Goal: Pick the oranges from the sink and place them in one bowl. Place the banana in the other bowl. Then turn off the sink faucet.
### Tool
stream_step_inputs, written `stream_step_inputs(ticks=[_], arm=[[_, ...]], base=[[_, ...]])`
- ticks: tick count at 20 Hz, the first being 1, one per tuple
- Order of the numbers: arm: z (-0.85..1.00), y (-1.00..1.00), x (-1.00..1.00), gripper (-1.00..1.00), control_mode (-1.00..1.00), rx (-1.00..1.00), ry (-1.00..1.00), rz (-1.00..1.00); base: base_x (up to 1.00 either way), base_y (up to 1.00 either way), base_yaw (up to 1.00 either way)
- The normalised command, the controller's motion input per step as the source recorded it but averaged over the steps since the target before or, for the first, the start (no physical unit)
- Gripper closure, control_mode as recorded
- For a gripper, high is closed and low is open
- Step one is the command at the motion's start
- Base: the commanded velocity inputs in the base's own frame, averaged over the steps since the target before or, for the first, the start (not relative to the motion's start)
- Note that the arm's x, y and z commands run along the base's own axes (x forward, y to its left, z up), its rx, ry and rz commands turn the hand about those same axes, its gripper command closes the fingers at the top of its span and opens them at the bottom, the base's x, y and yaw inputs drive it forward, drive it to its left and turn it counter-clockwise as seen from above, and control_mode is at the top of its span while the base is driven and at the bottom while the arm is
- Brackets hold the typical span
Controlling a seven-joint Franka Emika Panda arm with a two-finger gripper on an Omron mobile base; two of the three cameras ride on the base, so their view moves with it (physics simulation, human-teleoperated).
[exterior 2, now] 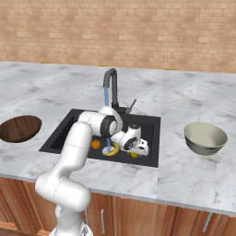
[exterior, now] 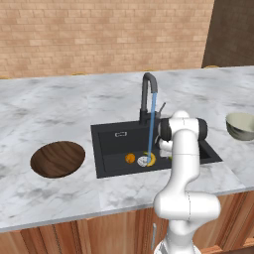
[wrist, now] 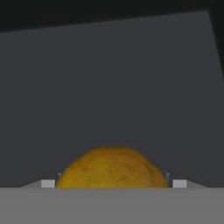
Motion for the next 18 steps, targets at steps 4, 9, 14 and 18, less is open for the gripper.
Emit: stream_step_inputs(ticks=[4,9,14,18], arm=[[-0.5,0.0,0.03,1.0,-1.0,0.0,-0.05,0.0],[-0.02,0.0,0.0,1.0,-1.0,0.0,0.0,0.0],[0.13,0.0,-0.07,1.0,-1.0,0.0,0.0,0.0],[0.49,0.0,0.0,1.0,-1.0,0.0,-0.02,0.01]], base=[[0.0,0.0,0.0],[0.0,0.0,0.0],[0.0,0.0,0.0],[0.0,0.0,0.0]])
